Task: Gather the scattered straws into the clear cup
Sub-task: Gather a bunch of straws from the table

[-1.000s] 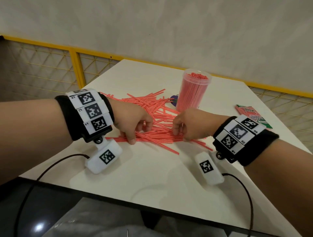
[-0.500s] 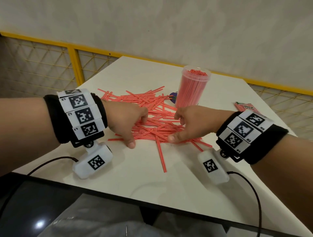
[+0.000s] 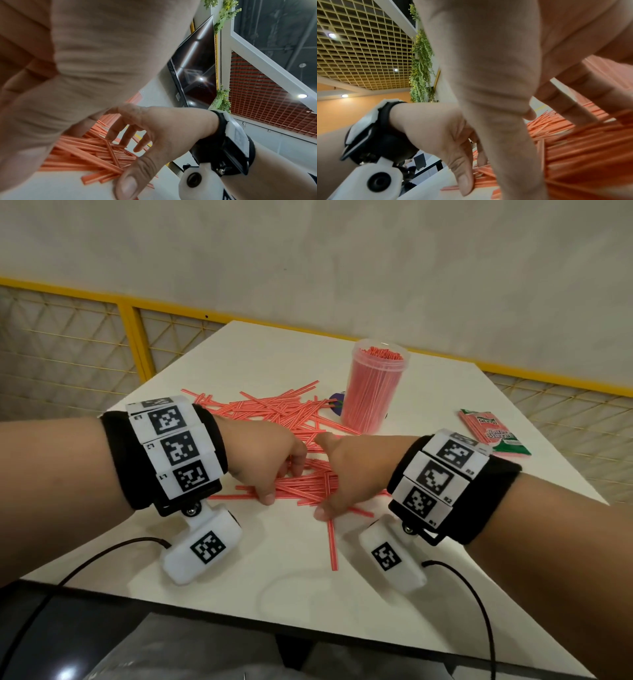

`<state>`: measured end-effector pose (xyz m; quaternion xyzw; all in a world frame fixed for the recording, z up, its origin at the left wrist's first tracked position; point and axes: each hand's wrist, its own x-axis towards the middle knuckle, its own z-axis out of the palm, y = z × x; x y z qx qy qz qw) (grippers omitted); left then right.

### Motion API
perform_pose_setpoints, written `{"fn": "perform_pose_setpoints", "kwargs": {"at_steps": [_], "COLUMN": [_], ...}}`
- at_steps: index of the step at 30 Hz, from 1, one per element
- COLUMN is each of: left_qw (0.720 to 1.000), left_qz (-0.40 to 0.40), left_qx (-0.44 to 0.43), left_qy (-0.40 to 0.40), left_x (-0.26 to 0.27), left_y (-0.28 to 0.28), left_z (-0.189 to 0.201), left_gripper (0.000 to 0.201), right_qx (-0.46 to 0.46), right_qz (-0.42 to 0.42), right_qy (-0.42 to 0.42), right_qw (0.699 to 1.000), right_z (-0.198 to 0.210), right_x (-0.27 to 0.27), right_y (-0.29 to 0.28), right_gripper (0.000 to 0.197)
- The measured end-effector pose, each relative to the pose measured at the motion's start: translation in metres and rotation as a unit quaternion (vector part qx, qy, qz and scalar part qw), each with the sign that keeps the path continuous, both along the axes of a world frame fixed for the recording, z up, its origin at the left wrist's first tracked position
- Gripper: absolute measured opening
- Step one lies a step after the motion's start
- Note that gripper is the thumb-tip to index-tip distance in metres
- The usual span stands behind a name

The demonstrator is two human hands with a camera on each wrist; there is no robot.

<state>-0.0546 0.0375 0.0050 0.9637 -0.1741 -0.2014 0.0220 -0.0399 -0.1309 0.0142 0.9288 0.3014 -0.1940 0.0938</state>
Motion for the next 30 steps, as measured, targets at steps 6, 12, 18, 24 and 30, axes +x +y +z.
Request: {"fn": "perform_pose_setpoints", "kwargs": {"at_steps": [6,12,18,24,30], "left_qw": [0.998,0.994,0.991,0.994,0.999], "left_qz": [0.008,0.007,0.003,0.025,0.024], "left_qx": [-0.061,-0.11,-0.13,-0.095,-0.022], "left_qy": [0.002,0.002,-0.02,-0.04,0.0], "left_x": [-0.001,-0.003,-0.003,-0.005,-0.006], "left_y": [0.0,0.003,-0.003,0.014,0.02], "left_z": [-0.003,-0.004,-0.006,0.004,0.005], "left_gripper": [0.047,0.043,0.042,0.066,0.091], "right_qx": [0.037,0.022,0.024,0.071,0.041], "right_qz": [0.025,0.054,0.086,0.035,0.038], "right_qy": [-0.01,-0.02,-0.049,-0.024,-0.011], "right_qw": [0.999,0.998,0.995,0.997,0.998], "right_z": [0.001,0.001,0.0,0.001,-0.002], "right_x": [0.004,0.01,0.011,0.019,0.019], "right_y": [-0.016,-0.021,-0.019,-0.041,-0.047], "right_gripper": [0.105,0.091,0.081,0.09,0.085]}}
